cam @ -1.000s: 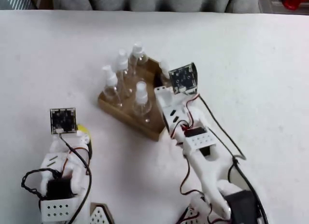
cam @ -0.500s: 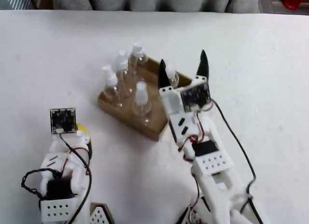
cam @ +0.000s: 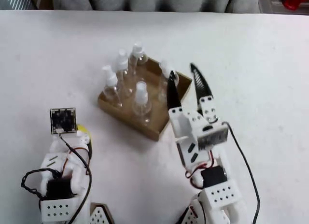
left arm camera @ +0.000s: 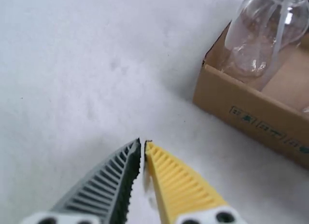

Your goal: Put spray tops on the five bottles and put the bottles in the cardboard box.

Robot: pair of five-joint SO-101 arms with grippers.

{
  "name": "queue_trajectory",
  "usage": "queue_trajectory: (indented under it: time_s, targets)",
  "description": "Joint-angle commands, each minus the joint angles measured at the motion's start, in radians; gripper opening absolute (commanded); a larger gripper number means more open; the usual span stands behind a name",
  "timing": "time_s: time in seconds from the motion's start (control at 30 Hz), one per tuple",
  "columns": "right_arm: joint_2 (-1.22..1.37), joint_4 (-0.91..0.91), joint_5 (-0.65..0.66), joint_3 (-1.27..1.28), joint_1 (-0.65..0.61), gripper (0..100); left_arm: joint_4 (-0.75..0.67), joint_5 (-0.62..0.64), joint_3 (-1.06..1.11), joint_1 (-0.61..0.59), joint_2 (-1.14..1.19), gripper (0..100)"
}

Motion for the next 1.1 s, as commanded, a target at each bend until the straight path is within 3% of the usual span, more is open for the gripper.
queue_trajectory:
  time_s: [0.0,0.23,0.37,1.07]
  targets:
    - [-0.124,0.007,0.015,0.023,0.002,4.5,0.006,-0.009,-0.003,-0.030,-0.007,2]
    - [-0.355,0.048,0.011,0.153,0.061,4.2,0.006,-0.009,-0.003,-0.031,-0.007,2]
    - [-0.483,0.300,0.008,0.147,0.085,4.1,0.006,-0.009,-0.003,-0.031,-0.007,2]
    - [-0.470,1.202,0.008,0.147,0.091,4.1,0.041,-0.009,-0.003,-0.031,-0.007,2]
